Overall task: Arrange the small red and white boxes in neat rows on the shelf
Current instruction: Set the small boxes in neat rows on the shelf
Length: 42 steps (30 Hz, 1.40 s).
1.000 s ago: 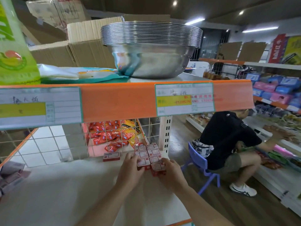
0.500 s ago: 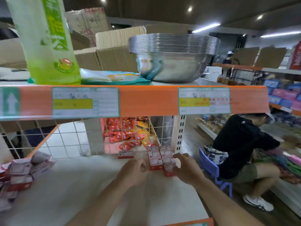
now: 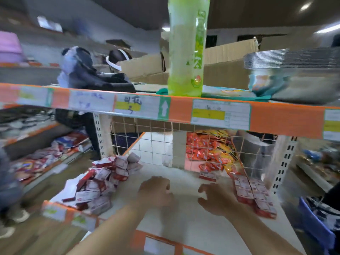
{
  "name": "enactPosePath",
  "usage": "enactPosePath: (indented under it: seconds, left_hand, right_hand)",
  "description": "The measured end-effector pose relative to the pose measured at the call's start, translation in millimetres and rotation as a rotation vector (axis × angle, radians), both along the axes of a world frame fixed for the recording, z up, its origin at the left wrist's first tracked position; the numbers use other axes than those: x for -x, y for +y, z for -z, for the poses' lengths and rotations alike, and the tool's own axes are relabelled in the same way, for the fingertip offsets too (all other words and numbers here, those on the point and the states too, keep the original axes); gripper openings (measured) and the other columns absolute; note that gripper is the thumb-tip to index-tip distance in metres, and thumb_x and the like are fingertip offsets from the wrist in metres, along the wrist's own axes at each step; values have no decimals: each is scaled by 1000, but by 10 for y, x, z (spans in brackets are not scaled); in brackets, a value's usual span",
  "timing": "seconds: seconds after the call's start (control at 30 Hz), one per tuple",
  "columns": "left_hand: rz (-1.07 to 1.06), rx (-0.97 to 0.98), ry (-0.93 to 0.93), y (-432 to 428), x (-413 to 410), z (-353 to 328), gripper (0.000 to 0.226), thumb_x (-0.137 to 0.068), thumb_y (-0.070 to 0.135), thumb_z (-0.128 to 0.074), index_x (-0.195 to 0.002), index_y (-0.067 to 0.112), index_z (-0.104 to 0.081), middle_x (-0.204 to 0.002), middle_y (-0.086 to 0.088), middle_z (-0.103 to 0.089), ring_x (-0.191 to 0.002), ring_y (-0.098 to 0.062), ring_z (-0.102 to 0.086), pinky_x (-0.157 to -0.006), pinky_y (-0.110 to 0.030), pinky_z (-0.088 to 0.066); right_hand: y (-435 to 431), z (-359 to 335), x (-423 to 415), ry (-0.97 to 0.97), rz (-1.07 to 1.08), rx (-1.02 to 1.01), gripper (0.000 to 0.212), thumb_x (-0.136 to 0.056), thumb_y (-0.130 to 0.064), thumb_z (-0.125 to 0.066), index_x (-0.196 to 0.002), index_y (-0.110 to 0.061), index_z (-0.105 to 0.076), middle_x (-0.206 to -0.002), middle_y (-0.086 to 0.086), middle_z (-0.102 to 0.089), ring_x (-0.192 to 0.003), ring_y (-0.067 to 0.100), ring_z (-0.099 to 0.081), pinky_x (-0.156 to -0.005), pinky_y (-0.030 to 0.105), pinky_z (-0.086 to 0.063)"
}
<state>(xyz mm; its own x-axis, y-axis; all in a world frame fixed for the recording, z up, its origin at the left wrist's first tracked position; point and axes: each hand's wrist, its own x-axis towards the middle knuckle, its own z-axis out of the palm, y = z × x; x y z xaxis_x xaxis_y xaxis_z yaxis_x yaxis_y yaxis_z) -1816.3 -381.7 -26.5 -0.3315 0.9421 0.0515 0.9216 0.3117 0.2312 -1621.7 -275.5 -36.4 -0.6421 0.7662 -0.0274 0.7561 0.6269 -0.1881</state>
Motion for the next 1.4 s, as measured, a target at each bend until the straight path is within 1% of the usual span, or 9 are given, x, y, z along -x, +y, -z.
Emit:
enactPosePath:
  seconds: [0.17, 0.23, 0.33, 0.47, 0.6, 0.73, 0.83, 1.23, 1.4]
  left_hand:
    - [-155, -49, -14, -517, 510, -21, 36, -83, 41, -58, -112, 20, -57, -116, 0, -59, -110, -20, -55, -88, -27, -44]
    - [-217, -75, -25, -722, 702, -53, 38, -82, 41, -59, -114, 21, -56, -116, 3, -58, -110, -20, -56, -88, -30, -47]
    - [-309, -144, -19, -982, 994, -75, 35, -78, 40, -63, -111, 28, -61, -112, 6, -61, -107, -19, -59, -79, -28, -49]
    - [-384, -147, 39, -1162, 1216, -55, 55, -75, 45, -64, -127, 33, -51, -129, 5, -47, -124, -19, -40, -85, -33, -45]
    - [-392, -107, 67, -1120, 1356, 0, 62, -79, 54, -60, -134, 31, -44, -138, 3, -42, -128, -21, -38, -93, -36, -46]
    - [-346, -86, 71, -993, 1378, 58, 54, -83, 47, -57, -132, 26, -49, -135, 1, -46, -128, -22, -40, -97, -35, -45]
    - [-327, -97, 65, -948, 1399, 100, 47, -84, 40, -57, -128, 26, -52, -130, 0, -48, -124, -21, -42, -95, -36, -47]
    - [-301, -249, -98, -1112, 1499, 24, 40, -82, 43, -65, -119, 28, -61, -122, 5, -56, -112, -14, -52, -85, -19, -41]
    - [-316, -254, -152, -1172, 1505, -15, 40, -83, 39, -65, -122, 30, -59, -123, 6, -53, -111, -14, -52, -83, -19, -47]
  right_hand:
    - [-249, 120, 689, 15, -114, 66, 35, -85, -40, -54, -119, -35, -54, -122, -6, -56, -116, 18, -53, -89, 30, -45]
    - [-346, 162, 948, 12, -169, 92, 36, -85, -40, -55, -120, -36, -53, -120, -6, -56, -118, 18, -52, -92, 30, -45]
    - [-462, 214, 1327, 19, -237, 124, 36, -84, -41, -54, -120, -37, -51, -119, -6, -56, -128, 18, -43, -98, 33, -41]
    - [-573, 199, 1722, 69, -280, 118, 38, -84, -34, -54, -122, -35, -53, -123, -3, -54, -124, 20, -47, -96, 32, -43]
    - [-567, 195, 2076, 184, -289, 127, 39, -83, -28, -57, -122, -33, -54, -126, -2, -53, -122, 19, -49, -93, 31, -45]
    - [-547, 213, 2386, 341, -311, 80, 47, -84, -23, -59, -130, -27, -51, -137, -2, -49, -126, 20, -41, -96, 35, -43]
    - [-511, 258, 2571, 419, -300, 26, 49, -84, -26, -61, -133, -24, -50, -137, -2, -52, -127, 22, -38, -99, 35, -41]
    - [-367, 425, 2794, 388, -306, -50, 43, -82, -37, -63, -123, -25, -56, -126, -2, -60, -119, 23, -45, -92, 35, -46]
    - [-376, 421, 2801, 378, -299, 74, 53, -81, -48, -64, -127, -26, -52, -129, 1, -53, -122, 25, -40, -94, 35, -43]
